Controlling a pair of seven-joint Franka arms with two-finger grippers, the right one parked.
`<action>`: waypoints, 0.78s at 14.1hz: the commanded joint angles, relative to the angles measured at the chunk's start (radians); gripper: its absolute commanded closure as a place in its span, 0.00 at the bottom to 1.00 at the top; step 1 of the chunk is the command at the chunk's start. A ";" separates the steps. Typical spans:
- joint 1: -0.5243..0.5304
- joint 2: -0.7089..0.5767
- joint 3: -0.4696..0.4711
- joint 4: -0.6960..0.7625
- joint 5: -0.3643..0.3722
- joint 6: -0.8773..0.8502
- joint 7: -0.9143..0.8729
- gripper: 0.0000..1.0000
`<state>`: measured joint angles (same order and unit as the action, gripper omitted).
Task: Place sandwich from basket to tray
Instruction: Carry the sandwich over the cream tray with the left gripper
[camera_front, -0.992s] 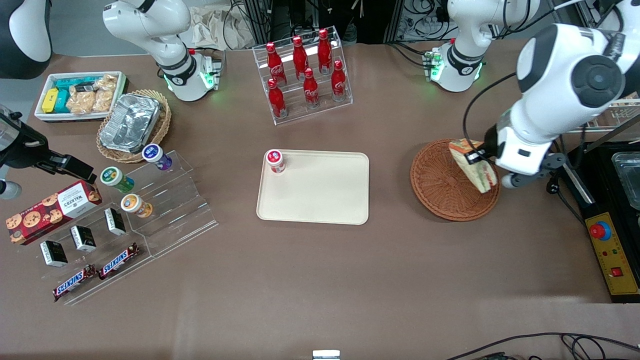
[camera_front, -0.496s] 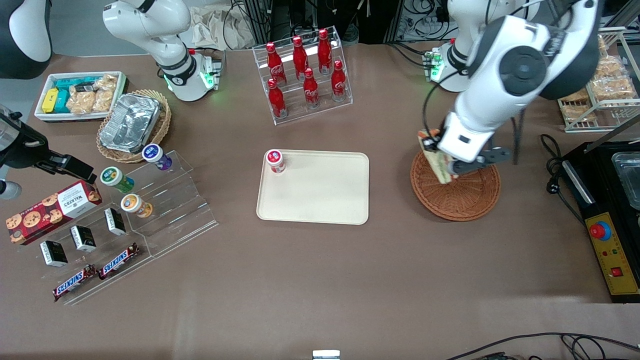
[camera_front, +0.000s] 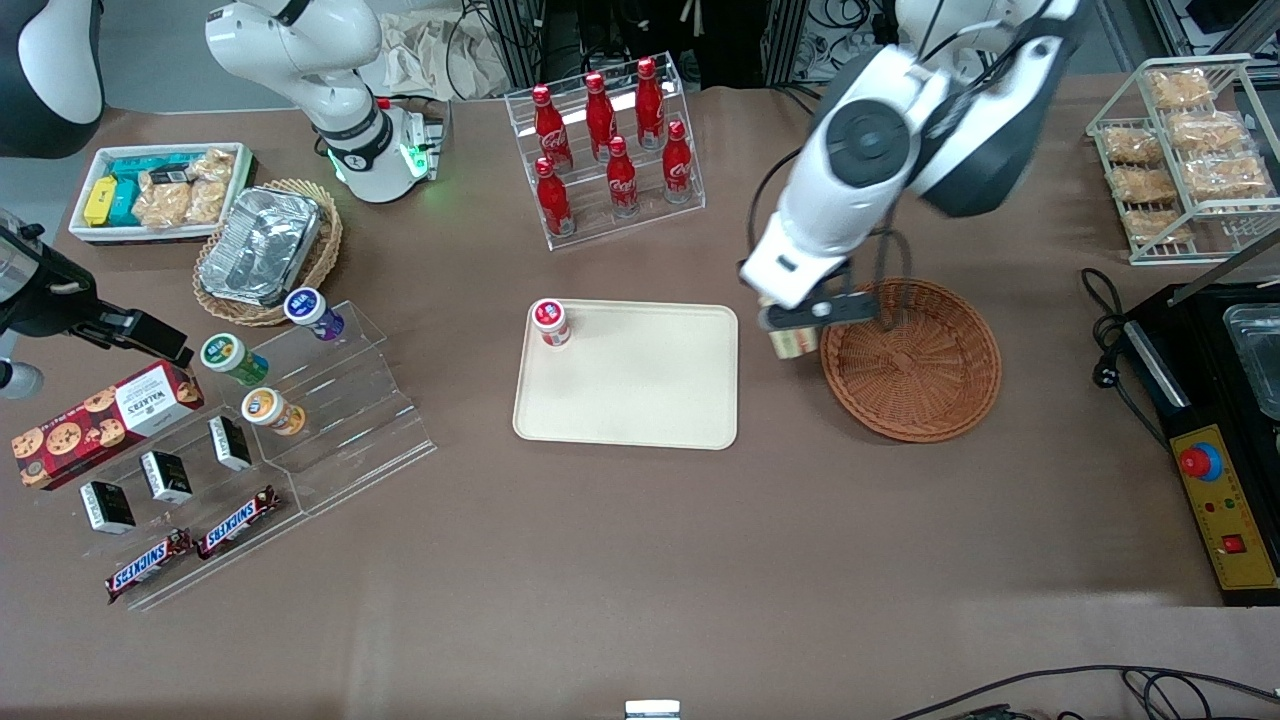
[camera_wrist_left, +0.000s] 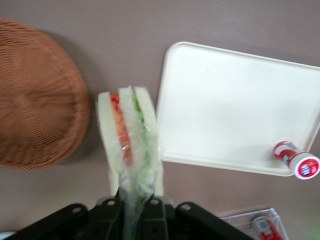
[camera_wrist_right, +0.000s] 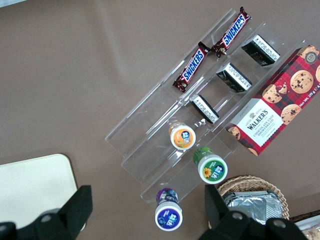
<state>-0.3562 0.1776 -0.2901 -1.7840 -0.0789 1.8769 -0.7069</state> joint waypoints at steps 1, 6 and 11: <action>-0.020 0.123 -0.015 0.026 -0.012 0.123 0.007 1.00; -0.056 0.269 -0.035 0.015 0.043 0.280 0.228 1.00; -0.067 0.327 -0.034 -0.058 0.135 0.422 0.244 1.00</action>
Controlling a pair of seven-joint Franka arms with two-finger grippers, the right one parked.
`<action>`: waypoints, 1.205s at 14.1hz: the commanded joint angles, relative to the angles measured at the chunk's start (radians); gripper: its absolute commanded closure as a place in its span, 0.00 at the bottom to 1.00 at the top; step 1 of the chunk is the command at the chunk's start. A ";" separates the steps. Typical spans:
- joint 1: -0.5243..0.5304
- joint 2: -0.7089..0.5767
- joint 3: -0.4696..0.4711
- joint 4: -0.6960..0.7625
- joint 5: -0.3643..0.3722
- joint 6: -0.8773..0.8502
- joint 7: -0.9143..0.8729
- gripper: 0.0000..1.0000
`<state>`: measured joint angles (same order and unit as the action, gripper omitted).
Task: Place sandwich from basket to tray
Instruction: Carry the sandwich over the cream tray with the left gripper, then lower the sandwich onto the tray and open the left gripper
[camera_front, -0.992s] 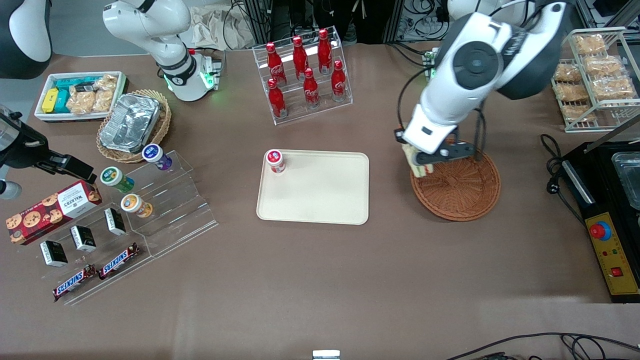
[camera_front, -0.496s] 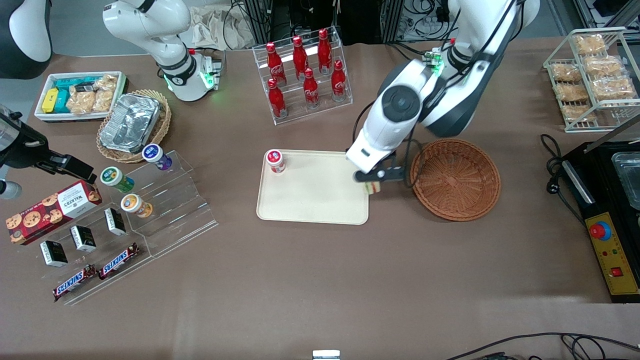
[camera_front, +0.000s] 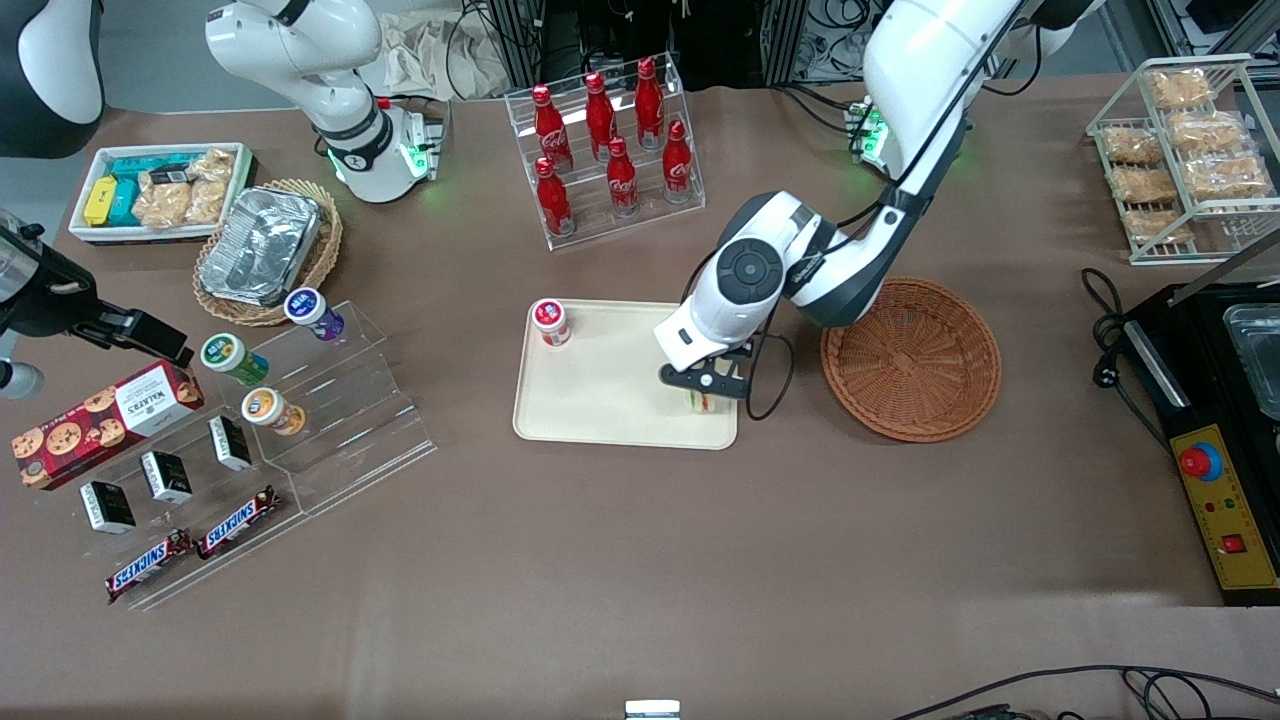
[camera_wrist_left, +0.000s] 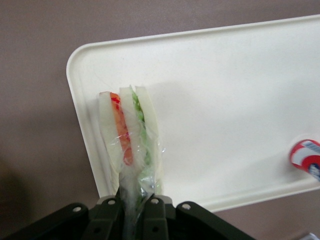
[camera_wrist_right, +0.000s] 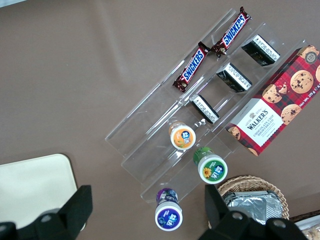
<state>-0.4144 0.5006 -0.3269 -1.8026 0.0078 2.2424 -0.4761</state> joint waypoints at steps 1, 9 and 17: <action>-0.009 0.007 0.003 -0.073 0.054 0.101 0.014 1.00; 0.009 -0.036 0.006 -0.095 0.051 0.088 -0.090 0.00; 0.167 -0.140 0.016 0.064 0.046 -0.314 0.065 0.01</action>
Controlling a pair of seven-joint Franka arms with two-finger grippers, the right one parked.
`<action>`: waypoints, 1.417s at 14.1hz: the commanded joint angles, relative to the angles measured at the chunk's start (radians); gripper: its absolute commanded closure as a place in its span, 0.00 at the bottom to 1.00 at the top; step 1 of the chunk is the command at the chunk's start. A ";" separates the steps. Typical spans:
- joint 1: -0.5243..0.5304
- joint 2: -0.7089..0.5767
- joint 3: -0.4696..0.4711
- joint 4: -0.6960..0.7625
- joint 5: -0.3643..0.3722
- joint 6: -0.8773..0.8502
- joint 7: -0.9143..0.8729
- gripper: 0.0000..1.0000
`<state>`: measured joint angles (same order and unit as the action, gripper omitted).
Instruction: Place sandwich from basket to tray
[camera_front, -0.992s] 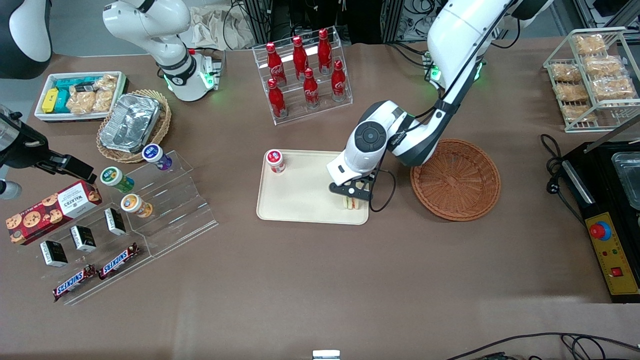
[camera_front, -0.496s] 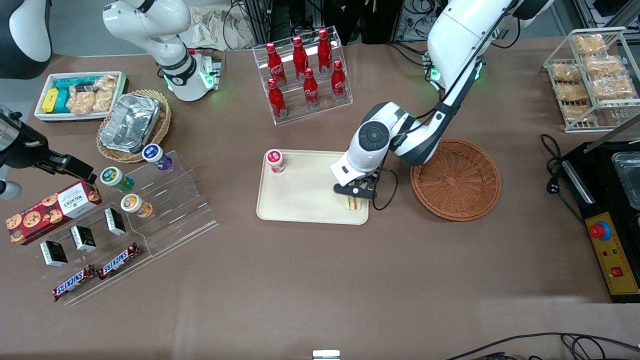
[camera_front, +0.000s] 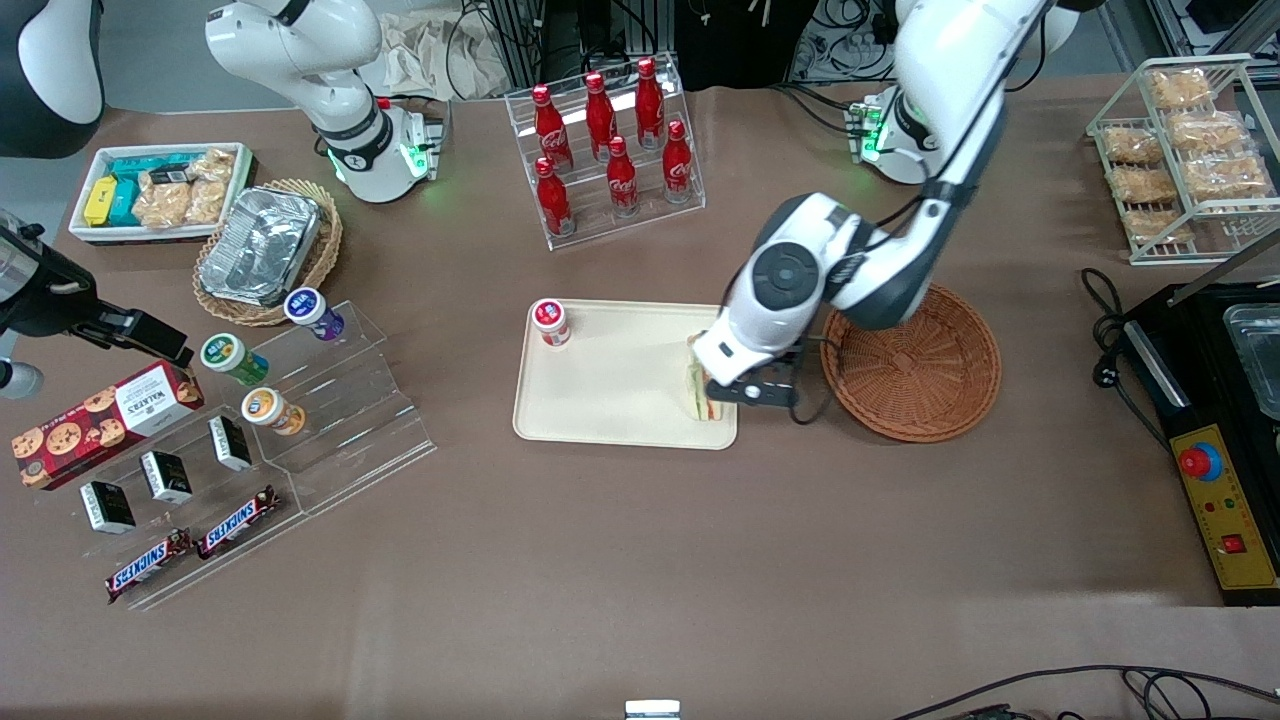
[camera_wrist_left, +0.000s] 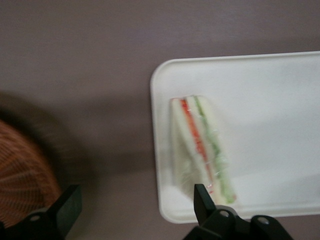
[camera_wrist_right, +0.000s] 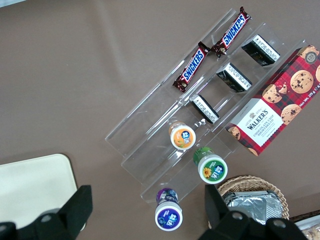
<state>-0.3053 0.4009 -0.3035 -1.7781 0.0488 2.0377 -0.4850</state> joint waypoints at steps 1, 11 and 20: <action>0.086 -0.072 -0.006 0.052 0.003 -0.158 0.101 0.01; 0.298 -0.243 0.029 0.048 0.045 -0.254 0.094 0.00; 0.295 -0.273 0.076 0.031 0.135 -0.241 0.104 0.00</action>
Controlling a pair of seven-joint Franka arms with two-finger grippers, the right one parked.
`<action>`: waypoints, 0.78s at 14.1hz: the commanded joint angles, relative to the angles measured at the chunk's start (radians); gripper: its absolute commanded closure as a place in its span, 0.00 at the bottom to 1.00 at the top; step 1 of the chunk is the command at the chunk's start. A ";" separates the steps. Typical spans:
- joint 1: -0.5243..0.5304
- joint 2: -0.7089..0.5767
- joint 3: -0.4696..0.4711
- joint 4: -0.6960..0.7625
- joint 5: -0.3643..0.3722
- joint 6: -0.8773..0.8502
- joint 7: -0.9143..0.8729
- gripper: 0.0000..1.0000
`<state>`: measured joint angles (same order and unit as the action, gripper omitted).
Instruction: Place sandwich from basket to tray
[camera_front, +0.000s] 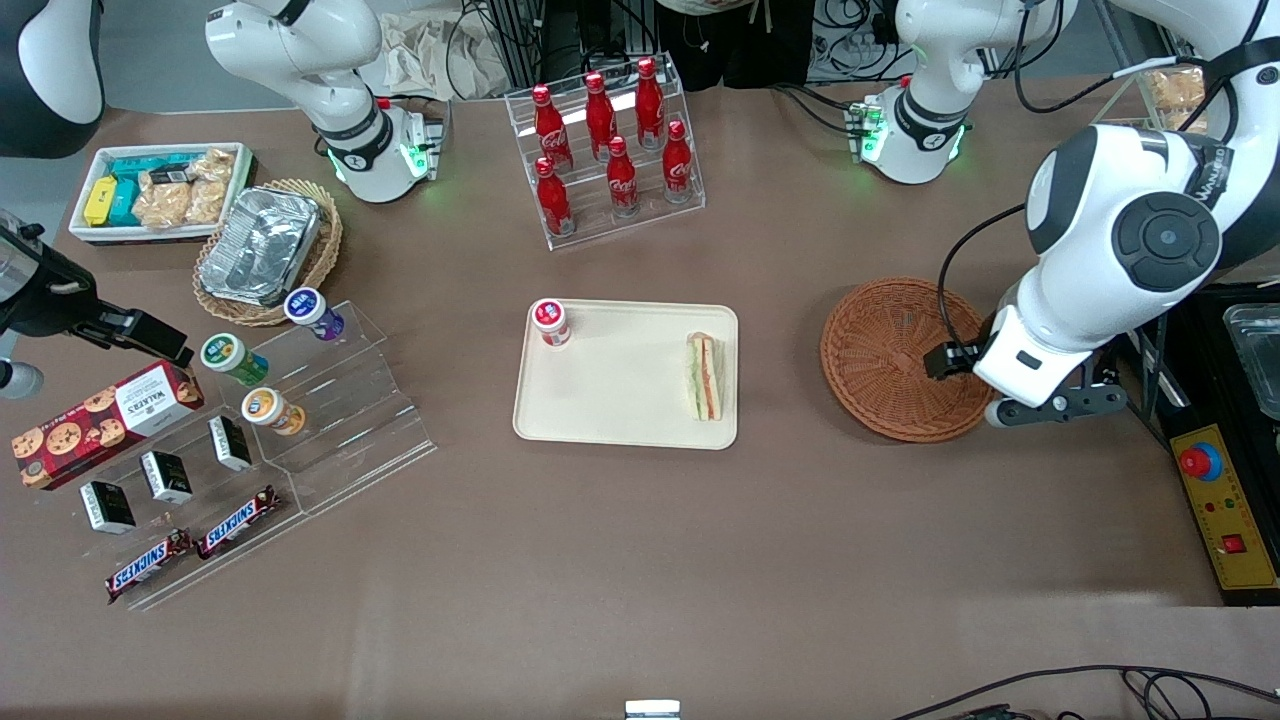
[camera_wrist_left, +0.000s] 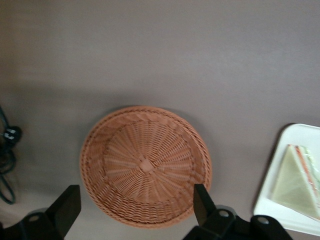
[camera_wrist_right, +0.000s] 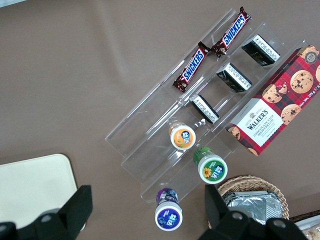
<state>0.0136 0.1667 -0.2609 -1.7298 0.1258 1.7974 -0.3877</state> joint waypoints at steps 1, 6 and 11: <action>-0.024 -0.070 0.046 -0.016 0.054 -0.044 0.041 0.00; -0.084 -0.139 0.196 0.050 -0.056 -0.225 0.329 0.00; -0.139 -0.159 0.278 0.116 -0.084 -0.306 0.331 0.00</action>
<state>-0.1067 0.0033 0.0036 -1.6442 0.0538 1.5223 -0.0654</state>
